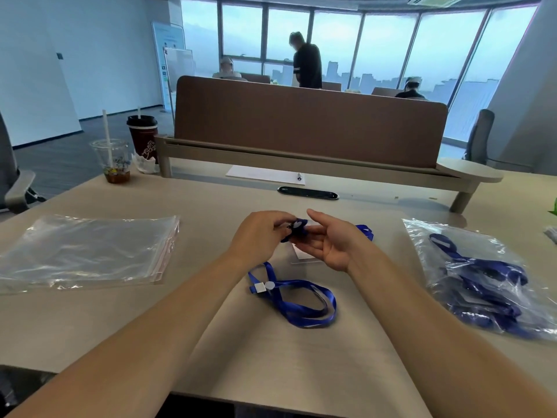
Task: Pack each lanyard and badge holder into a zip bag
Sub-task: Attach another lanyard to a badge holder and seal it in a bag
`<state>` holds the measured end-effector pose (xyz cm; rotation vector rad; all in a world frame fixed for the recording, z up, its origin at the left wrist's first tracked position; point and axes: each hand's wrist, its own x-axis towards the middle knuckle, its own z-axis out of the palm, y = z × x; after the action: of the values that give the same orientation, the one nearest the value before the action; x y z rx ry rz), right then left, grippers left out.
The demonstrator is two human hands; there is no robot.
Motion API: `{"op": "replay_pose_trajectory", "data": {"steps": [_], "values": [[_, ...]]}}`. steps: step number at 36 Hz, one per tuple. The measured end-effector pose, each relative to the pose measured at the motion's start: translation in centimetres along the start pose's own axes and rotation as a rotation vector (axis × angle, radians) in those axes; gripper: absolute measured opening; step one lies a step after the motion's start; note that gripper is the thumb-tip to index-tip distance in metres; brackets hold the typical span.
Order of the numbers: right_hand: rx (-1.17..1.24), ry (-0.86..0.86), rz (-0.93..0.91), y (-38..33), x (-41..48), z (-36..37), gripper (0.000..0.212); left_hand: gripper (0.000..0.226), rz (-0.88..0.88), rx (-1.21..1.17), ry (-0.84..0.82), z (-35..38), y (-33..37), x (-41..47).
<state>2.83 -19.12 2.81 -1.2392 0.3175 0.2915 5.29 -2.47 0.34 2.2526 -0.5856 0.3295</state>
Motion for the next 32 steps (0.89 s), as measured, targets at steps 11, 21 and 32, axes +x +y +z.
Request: {"op": "replay_pose_trajectory", "data": {"steps": [11, 21, 32], "values": [[0.025, 0.08, -0.074, 0.4, 0.2, 1.4, 0.025, 0.036, 0.098, 0.096, -0.081, -0.9, 0.1, -1.0], [-0.084, 0.15, -0.075, 1.6, 1.5, 4.3, 0.009, 0.063, -0.159, 0.028, -0.132, -4.3, -1.8, -3.5], [-0.219, 0.088, -0.097, 3.5, 4.8, 10.1, 0.006, 0.043, -0.379, 0.222, -0.013, -9.4, -7.4, -5.2]]}}
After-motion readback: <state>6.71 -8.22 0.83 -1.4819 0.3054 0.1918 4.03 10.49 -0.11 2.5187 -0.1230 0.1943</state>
